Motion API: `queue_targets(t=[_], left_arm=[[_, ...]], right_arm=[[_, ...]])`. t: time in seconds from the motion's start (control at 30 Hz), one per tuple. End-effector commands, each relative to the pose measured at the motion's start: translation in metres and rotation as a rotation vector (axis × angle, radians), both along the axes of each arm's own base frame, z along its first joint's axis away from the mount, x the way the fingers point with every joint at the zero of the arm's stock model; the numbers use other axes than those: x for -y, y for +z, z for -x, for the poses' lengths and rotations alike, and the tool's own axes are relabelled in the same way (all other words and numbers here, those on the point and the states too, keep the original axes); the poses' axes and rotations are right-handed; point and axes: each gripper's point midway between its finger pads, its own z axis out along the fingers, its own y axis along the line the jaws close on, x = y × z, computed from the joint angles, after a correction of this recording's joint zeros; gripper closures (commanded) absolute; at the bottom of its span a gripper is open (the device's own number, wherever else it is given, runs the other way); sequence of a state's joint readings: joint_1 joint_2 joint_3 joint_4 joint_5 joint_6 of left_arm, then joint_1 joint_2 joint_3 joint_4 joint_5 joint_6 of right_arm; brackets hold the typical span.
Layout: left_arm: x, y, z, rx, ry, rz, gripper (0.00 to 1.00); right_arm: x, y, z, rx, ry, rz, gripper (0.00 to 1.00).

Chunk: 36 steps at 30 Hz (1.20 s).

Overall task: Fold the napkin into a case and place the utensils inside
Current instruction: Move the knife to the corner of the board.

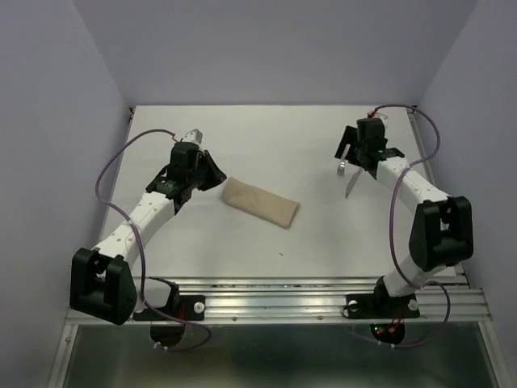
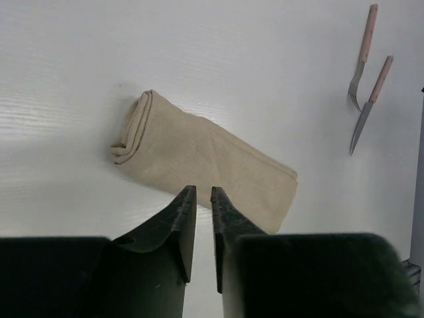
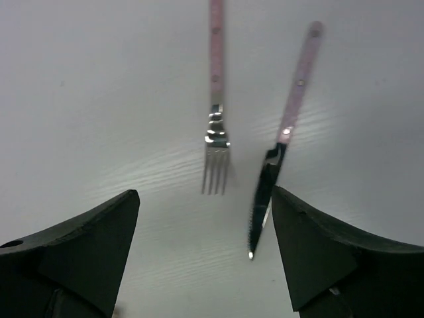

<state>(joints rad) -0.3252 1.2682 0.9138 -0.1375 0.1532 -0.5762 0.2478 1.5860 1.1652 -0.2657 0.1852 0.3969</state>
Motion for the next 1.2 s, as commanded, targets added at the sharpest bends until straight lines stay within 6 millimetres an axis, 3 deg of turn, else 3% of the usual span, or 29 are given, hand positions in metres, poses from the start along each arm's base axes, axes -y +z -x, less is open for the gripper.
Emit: queue_targets(t=[0.0,0.03,0.1,0.13,0.17,0.2,0.3,0.33,0.37,0.57,0.7,0.87,0.93,0.97,1.0,1.17], left_arm=[[0.0,0.021,-0.001,0.051,-0.019,-0.012,0.71],[0.001,0.02,-0.001,0.048,-0.027,-0.012,0.58],[0.004,0.02,0.002,0.035,-0.048,-0.011,0.44],[0.004,0.02,0.002,0.034,-0.049,-0.01,0.41],[0.003,0.019,0.003,0.032,-0.046,-0.014,0.39],[0.002,0.019,0.003,0.033,-0.042,-0.017,0.35],[0.0,0.014,0.005,0.014,-0.03,-0.028,0.34],[0.0,0.012,0.006,0.008,-0.034,-0.029,0.34],[0.0,0.011,0.007,0.003,-0.042,-0.031,0.34],[-0.001,0.008,0.008,-0.001,-0.043,-0.042,0.33],[-0.002,0.003,0.007,-0.016,-0.046,-0.056,0.33],[-0.001,-0.003,0.007,-0.033,-0.054,-0.061,0.34],[0.0,-0.005,0.007,-0.037,-0.057,-0.058,0.34],[0.001,-0.005,0.006,-0.034,-0.058,-0.054,0.34],[0.002,-0.007,0.006,-0.039,-0.063,-0.052,0.34],[0.002,-0.01,0.008,-0.049,-0.068,-0.055,0.34]], right_arm=[[0.073,-0.015,-0.014,-0.077,-0.244,-0.007,0.13],[0.08,-0.03,-0.019,-0.111,-0.26,-0.02,0.13],[0.103,-0.042,-0.033,-0.137,-0.316,-0.024,0.14],[0.109,-0.033,-0.039,-0.118,-0.33,-0.028,0.15],[0.114,-0.049,-0.044,-0.153,-0.338,-0.024,0.18],[0.114,-0.053,-0.049,-0.161,-0.333,-0.02,0.2],[0.126,-0.068,-0.066,-0.202,-0.352,0.019,0.25],[0.128,-0.065,-0.073,-0.2,-0.355,0.029,0.25],[0.129,-0.08,-0.074,-0.236,-0.354,0.042,0.26],[0.126,-0.113,-0.07,-0.344,-0.339,0.044,0.29],[0.127,-0.128,-0.053,-0.388,-0.348,0.056,0.52],[0.131,-0.116,-0.04,-0.377,-0.332,0.09,0.54],[0.127,-0.113,-0.039,-0.371,-0.302,0.106,0.62],[0.126,-0.113,-0.038,-0.375,-0.289,0.111,0.74],[0.122,-0.112,-0.039,-0.374,-0.256,0.128,0.79],[0.104,-0.109,-0.029,-0.395,-0.152,0.186,0.84]])
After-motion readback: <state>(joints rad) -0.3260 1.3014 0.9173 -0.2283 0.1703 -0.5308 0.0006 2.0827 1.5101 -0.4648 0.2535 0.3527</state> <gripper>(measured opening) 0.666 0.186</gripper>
